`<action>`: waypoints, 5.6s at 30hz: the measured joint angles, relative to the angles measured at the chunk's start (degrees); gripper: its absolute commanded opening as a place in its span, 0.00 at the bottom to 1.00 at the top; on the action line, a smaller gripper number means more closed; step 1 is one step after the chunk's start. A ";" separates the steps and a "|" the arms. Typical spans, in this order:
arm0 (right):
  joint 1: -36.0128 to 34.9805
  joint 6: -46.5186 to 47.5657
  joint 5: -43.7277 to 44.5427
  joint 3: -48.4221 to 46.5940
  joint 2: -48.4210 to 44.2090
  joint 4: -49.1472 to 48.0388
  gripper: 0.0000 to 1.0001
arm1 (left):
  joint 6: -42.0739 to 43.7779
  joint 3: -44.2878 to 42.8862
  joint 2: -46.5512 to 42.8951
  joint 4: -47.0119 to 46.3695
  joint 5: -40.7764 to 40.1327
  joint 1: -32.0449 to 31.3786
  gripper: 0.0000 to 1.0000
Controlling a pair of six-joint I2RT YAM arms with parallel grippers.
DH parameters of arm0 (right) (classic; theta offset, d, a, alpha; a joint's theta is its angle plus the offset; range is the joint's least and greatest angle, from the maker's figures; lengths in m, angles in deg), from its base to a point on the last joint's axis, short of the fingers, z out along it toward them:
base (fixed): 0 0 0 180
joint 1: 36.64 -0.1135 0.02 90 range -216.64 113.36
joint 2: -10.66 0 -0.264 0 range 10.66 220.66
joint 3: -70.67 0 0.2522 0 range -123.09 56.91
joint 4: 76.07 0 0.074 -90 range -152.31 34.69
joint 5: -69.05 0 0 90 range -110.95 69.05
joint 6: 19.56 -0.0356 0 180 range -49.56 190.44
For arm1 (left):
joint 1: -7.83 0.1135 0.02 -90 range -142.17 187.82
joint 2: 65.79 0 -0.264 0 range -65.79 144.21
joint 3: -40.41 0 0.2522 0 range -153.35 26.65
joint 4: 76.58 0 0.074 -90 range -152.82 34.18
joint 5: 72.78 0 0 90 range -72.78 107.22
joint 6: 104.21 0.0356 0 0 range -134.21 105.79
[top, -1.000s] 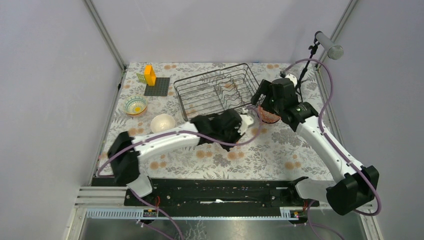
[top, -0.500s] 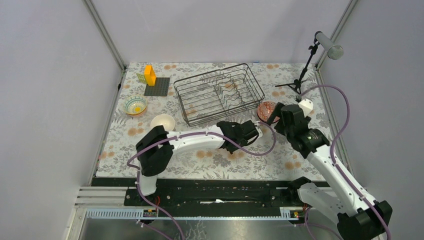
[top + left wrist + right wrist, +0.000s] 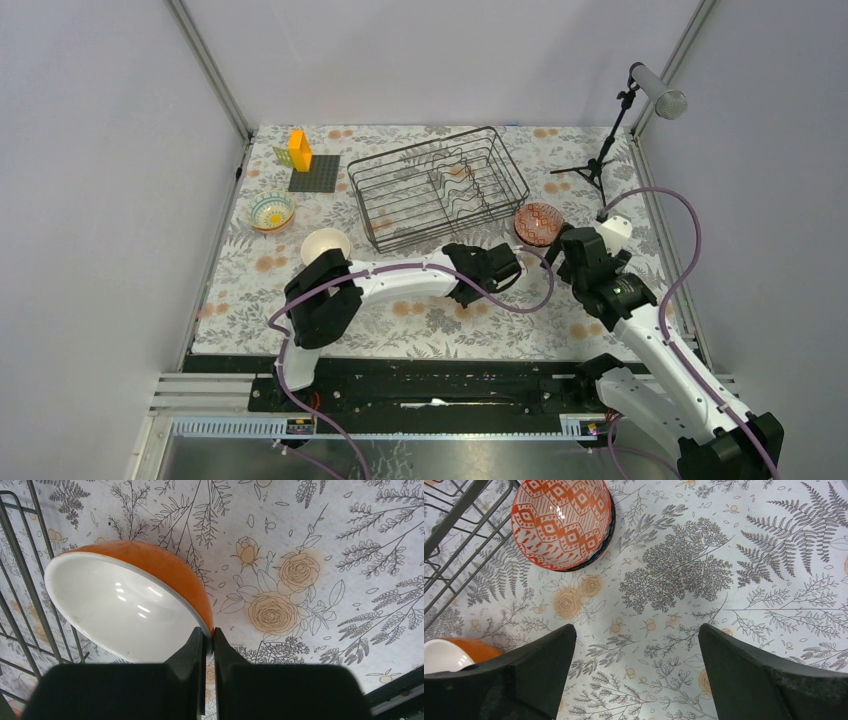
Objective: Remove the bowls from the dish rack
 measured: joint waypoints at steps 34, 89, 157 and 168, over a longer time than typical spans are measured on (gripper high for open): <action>0.00 6.34 -9.70 -9.51 17.90 -16.41 1.00 | -14.75 15.37 -30.56 -2.97 -0.15 14.51 0.57; 0.59 28.33 -21.53 4.83 15.54 -43.65 1.00 | -21.59 21.29 -32.76 -19.15 9.20 37.22 0.85; 21.99 35.80 -26.05 24.83 41.11 -97.29 1.00 | -14.32 64.19 -34.07 -78.01 5.25 64.04 0.99; 21.99 35.80 -26.05 24.83 41.11 -97.29 1.00 | -8.83 71.08 -26.21 -100.43 11.98 63.84 0.99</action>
